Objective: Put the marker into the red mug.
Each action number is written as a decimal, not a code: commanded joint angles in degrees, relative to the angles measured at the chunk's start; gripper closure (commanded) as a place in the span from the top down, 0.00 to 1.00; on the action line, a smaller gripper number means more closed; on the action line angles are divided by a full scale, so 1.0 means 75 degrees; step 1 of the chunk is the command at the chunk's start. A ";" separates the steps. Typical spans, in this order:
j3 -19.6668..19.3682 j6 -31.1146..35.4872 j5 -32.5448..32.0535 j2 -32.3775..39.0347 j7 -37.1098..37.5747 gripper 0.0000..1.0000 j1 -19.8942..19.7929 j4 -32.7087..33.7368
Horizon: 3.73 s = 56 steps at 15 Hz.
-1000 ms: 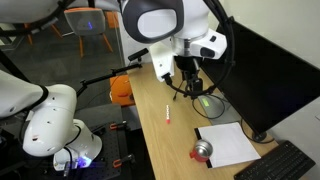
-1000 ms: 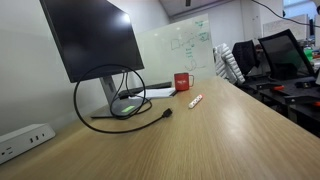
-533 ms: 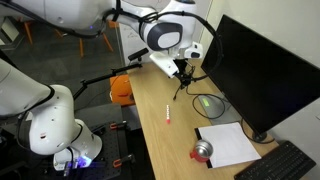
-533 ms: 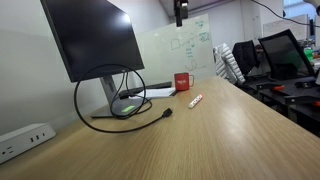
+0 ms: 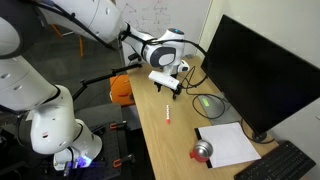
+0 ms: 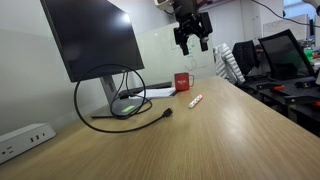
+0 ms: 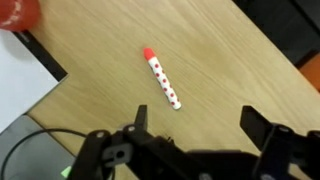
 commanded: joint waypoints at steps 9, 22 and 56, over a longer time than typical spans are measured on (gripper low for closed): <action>0.0238 0.1246 -0.1035 0.1114 -0.1302 1.00 0.0042 0.0199; 0.0599 0.1775 -0.1972 0.3501 -0.2071 0.59 -0.0508 0.1270; 0.0944 0.2033 -0.1242 0.3394 -0.2879 0.04 -0.1039 0.0768</action>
